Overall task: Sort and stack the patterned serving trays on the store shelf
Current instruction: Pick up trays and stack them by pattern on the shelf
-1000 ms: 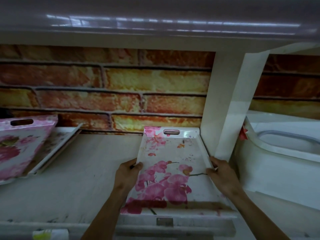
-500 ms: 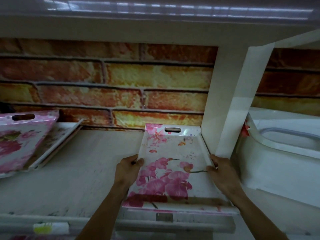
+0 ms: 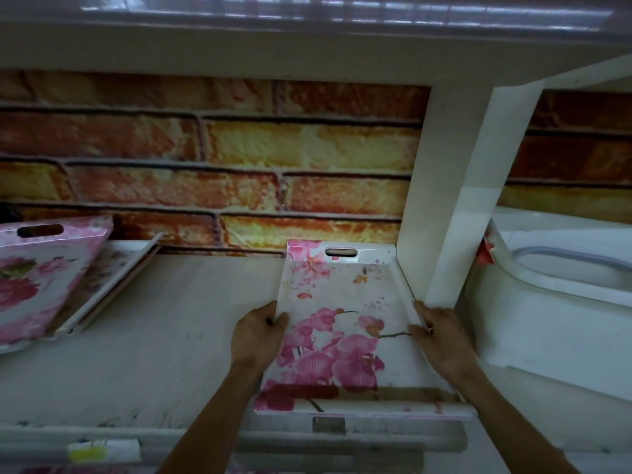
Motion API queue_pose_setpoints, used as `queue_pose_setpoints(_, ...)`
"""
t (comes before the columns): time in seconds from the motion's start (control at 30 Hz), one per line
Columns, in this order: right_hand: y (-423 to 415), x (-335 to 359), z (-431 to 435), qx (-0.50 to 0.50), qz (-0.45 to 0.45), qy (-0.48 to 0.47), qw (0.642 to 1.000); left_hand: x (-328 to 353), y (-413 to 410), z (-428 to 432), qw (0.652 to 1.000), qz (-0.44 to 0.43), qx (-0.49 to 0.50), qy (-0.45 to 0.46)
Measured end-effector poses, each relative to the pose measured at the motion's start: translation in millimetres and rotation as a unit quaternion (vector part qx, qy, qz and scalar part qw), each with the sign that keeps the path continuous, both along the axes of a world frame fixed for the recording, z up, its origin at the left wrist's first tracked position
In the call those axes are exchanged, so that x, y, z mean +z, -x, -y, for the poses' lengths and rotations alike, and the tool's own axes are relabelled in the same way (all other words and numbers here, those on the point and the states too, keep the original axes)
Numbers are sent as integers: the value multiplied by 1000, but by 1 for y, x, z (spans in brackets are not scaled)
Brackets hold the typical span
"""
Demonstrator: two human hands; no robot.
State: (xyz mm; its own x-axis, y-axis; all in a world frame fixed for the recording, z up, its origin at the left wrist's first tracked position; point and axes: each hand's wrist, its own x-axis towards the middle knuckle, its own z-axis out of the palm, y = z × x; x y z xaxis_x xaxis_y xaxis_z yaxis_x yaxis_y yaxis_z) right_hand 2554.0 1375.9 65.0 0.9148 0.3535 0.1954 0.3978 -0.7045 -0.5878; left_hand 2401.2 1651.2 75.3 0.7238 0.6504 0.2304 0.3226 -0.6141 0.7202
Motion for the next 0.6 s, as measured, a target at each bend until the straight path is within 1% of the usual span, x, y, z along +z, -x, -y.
queue_pose_setpoints(0.13, 2, -2, 2, 9, 0, -18, 1000, 2, 4, 1, 999, 32, 1, 4)
queue_pose_setpoints(0.2, 3, 0, 2, 12, -3, -11, 1000, 3, 7, 0, 999, 48, 6, 15)
queue_pose_setpoints(0.27, 5, 4, 1, 7, 1, 9, 1000, 4, 9, 0, 998, 59, 9, 22)
queue_pose_setpoints(0.4, 11, 19, -2, 4, 19, 77, 997, 4, 18, 3, 995, 90, 32, 41)
queue_pose_setpoints(0.5, 14, 28, -4, 19, 9, 96, 995, 3, 28, 6, 992, 93, 28, 81)
queue_pose_setpoints(0.6, 20, 34, -9, 42, -10, 105, 994, -3, 36, 4, 990, 101, 22, 97)
